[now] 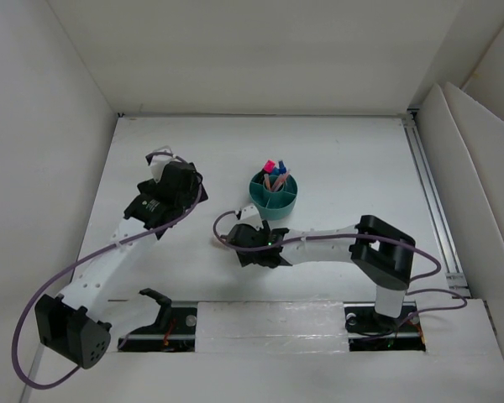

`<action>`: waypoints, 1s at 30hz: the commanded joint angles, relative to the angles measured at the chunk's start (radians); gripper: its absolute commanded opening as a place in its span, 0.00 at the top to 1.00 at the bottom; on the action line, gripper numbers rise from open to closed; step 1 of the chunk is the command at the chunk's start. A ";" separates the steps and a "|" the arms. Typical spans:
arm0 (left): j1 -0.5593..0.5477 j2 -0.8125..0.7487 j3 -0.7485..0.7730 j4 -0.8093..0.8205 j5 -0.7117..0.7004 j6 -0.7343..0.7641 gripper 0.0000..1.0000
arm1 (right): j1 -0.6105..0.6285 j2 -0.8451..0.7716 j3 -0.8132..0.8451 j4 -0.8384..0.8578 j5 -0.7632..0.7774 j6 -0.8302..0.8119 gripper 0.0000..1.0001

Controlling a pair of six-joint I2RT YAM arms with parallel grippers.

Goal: Sort the stationery into containers
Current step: Pick up the stationery from the center of the board.

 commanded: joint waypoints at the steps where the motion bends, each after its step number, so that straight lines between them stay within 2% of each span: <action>1: 0.002 -0.036 0.021 0.019 0.010 0.023 0.00 | -0.024 -0.006 0.029 0.056 0.024 -0.036 0.35; 10: 0.002 -0.074 0.021 -0.022 -0.104 -0.043 0.00 | -0.013 0.034 0.038 0.035 -0.005 -0.025 0.39; 16: 0.002 -0.085 0.021 -0.022 -0.104 -0.043 0.00 | 0.019 0.034 0.038 -0.008 0.006 0.030 0.41; 25: 0.002 -0.085 0.021 -0.022 -0.094 -0.043 0.00 | 0.019 0.043 0.020 -0.030 0.036 0.073 0.53; 28: 0.002 -0.085 0.021 -0.022 -0.085 -0.043 0.00 | 0.019 0.054 0.032 -0.039 0.045 0.073 0.66; 29: 0.002 -0.085 0.021 -0.022 -0.085 -0.043 0.00 | 0.019 0.054 0.032 -0.039 0.045 0.073 0.79; 30: 0.002 -0.085 0.021 -0.022 -0.085 -0.043 0.00 | 0.019 0.065 0.046 -0.048 0.045 0.083 0.87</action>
